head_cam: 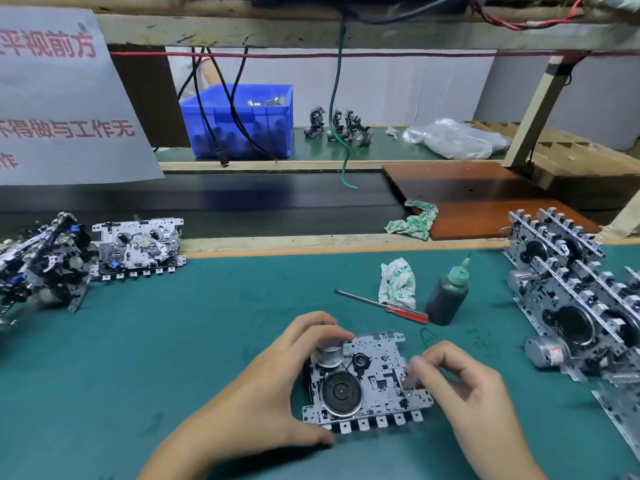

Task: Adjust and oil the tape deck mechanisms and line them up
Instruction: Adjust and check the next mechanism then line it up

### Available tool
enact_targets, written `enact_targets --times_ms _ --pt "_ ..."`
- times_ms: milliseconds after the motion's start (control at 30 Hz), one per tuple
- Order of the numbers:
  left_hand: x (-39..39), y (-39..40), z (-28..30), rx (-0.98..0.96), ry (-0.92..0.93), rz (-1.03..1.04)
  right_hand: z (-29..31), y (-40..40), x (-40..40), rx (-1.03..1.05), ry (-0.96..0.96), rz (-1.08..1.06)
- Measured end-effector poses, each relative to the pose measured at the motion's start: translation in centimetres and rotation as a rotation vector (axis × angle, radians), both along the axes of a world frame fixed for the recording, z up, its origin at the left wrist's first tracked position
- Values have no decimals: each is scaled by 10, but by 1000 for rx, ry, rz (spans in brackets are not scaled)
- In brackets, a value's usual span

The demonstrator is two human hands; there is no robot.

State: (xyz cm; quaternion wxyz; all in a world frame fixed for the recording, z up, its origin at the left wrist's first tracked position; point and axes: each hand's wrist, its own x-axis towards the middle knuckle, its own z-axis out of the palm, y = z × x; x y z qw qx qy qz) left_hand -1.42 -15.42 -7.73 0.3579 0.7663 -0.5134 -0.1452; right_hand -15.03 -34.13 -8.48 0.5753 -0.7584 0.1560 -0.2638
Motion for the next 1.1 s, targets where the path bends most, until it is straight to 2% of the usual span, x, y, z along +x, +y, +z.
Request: enact_targets --times_ms 100,233,300,567,800,1033,1100 --pt "0 0 -1 8 38 -8 -6 -9 0 -69 58 -169" --pt "-3 -1 -3 22 31 7 -11 -19 -1 -398 220 -252" --pt "-4 -1 -3 18 37 5 -10 -25 -2 -462 259 -272" --pt "-4 1 -3 33 66 9 -6 -30 -5 -377 254 -285" --pt "-13 -8 -3 47 -138 91 -6 -29 -6 -377 240 -263" --pt "-6 -3 -8 40 -16 77 -2 -25 -6 -331 221 -222" --pt "-6 -3 -9 28 9 74 4 -22 -7 -303 172 -136"
